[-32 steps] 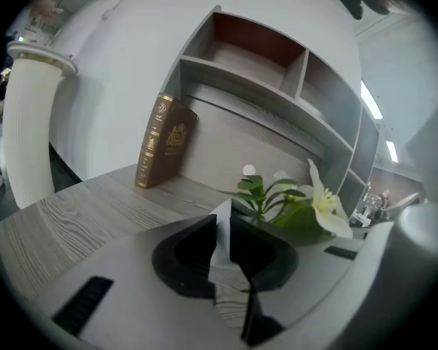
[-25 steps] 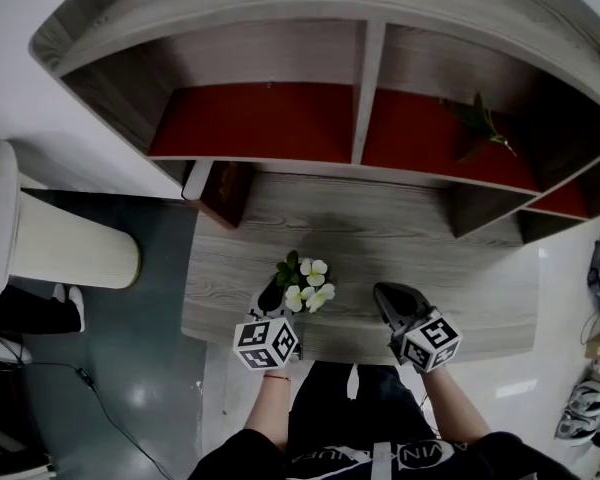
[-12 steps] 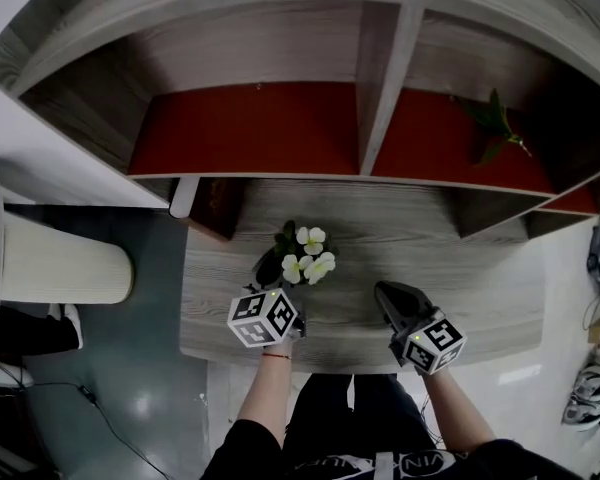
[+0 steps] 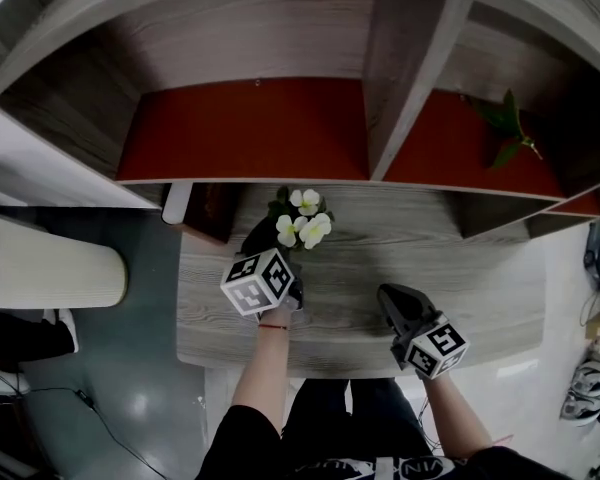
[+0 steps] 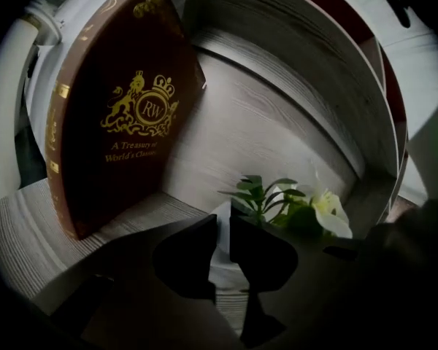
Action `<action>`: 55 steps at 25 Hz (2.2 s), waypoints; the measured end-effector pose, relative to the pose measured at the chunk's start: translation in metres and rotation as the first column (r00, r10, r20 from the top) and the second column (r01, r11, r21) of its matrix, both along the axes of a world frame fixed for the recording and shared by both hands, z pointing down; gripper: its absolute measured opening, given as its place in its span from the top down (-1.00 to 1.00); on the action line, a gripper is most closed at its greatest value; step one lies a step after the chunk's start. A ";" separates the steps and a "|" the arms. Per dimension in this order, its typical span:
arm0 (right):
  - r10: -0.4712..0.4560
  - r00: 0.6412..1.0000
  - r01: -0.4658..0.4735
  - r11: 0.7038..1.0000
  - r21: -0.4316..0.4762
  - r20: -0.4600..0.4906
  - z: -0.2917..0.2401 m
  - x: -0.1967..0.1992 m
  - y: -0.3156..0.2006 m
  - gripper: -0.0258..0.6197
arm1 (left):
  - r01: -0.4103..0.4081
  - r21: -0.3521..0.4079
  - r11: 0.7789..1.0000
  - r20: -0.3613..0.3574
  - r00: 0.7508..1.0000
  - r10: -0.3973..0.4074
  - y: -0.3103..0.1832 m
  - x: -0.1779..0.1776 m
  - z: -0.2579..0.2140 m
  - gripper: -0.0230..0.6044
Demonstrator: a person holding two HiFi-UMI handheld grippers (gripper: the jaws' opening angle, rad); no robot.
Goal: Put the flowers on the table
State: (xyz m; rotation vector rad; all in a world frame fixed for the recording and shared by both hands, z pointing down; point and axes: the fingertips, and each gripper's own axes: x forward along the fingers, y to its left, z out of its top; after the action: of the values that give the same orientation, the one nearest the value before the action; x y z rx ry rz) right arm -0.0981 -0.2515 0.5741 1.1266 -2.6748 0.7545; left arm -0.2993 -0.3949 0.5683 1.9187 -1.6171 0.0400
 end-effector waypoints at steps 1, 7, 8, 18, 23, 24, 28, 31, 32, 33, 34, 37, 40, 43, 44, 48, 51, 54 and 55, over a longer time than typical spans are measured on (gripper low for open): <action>0.005 1.000 -0.005 1.000 0.000 0.008 0.000 0.000 -0.001 0.88 | 0.002 -0.009 1.000 0.003 1.000 -0.002 -0.002 -0.001 0.002 0.75; 0.012 1.000 -0.012 1.000 -0.015 -0.005 0.009 -0.001 -0.001 0.88 | 0.045 -0.041 0.998 -0.031 0.998 -0.046 -0.008 -0.007 0.011 0.74; 0.013 1.000 -0.013 1.000 -0.015 0.003 0.009 -0.003 -0.002 0.89 | 0.047 -0.040 0.998 -0.036 0.998 -0.049 -0.009 -0.007 0.012 0.74; 0.007 1.000 -0.008 0.999 -0.042 -0.015 0.017 -0.013 0.003 0.88 | 0.015 -0.026 1.000 -0.097 0.995 -0.018 -0.013 -0.005 0.013 0.74; 0.008 1.000 -0.009 0.999 -0.036 -0.021 0.016 -0.015 0.003 0.89 | 0.006 -0.023 1.000 -0.134 0.991 -0.009 -0.013 -0.004 0.011 0.70; 0.008 1.000 -0.009 0.999 -0.034 -0.021 0.016 -0.016 0.003 0.89 | 0.004 -0.022 1.000 -0.140 0.990 -0.008 -0.013 -0.003 0.010 0.69; 0.010 1.000 -0.011 0.999 -0.031 -0.020 0.015 -0.016 0.004 0.88 | -0.006 -0.022 1.000 -0.143 0.990 0.003 -0.009 0.001 0.007 0.66; 0.004 1.000 -0.004 1.000 -0.029 -0.018 0.014 -0.019 0.005 0.88 | -0.004 -0.019 1.000 -0.153 0.988 0.001 -0.006 0.001 0.006 0.66; 0.002 1.000 -0.003 1.000 -0.027 -0.018 0.013 -0.019 0.005 0.88 | -0.003 -0.017 1.000 -0.160 0.987 0.001 -0.005 0.001 0.006 0.66; 0.001 1.000 -0.002 1.000 -0.025 -0.017 0.013 -0.020 0.006 0.88 | -0.003 -0.015 1.000 -0.164 0.986 0.001 -0.004 0.001 0.005 0.66; 0.000 1.000 0.000 1.000 -0.023 -0.017 0.013 -0.020 0.006 0.88 | -0.004 -0.014 1.000 -0.166 0.986 0.001 -0.003 0.001 0.004 0.66; -0.003 1.000 0.003 1.000 -0.022 -0.023 0.012 -0.018 0.008 0.88 | -0.002 -0.024 1.000 -0.166 0.986 -0.002 0.002 0.000 0.005 0.66; -0.003 1.000 0.002 1.000 -0.019 -0.024 0.010 -0.016 0.010 0.88 | -0.002 -0.040 0.999 -0.176 0.984 -0.005 0.007 0.000 0.007 0.66; -0.008 1.000 0.008 1.000 -0.015 -0.019 0.008 -0.017 0.010 0.88 | 0.001 -0.051 0.999 -0.183 0.983 -0.010 0.011 0.000 0.009 0.66; -0.009 1.000 0.009 1.000 -0.014 -0.019 0.008 -0.017 0.010 0.88 | 0.002 -0.052 0.999 -0.188 0.982 -0.012 0.012 0.000 0.009 0.65; -0.015 1.000 0.015 1.000 -0.012 -0.017 0.008 -0.018 0.014 0.89 | 0.002 -0.050 0.999 -0.209 0.978 -0.012 0.018 0.001 0.010 0.64; -0.017 1.000 0.016 1.000 -0.014 -0.018 0.009 -0.017 0.018 0.89 | 0.011 -0.053 0.999 -0.201 0.979 -0.021 0.026 0.000 0.012 0.64; -0.018 1.000 0.018 1.000 -0.005 -0.012 0.006 -0.016 0.018 0.88 | 0.013 -0.059 0.998 -0.154 0.988 -0.022 0.033 -0.002 0.013 0.64; -0.019 1.000 0.019 1.000 0.001 -0.012 0.004 -0.016 0.018 0.88 | 0.007 -0.064 0.998 -0.127 0.992 -0.015 0.037 -0.003 0.013 0.65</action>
State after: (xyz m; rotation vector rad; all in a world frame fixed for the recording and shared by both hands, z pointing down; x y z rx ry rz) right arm -0.1146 -0.2330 0.5783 1.1003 -2.6725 0.7407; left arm -0.3019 -0.3581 0.5816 1.8263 -1.5238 -0.0350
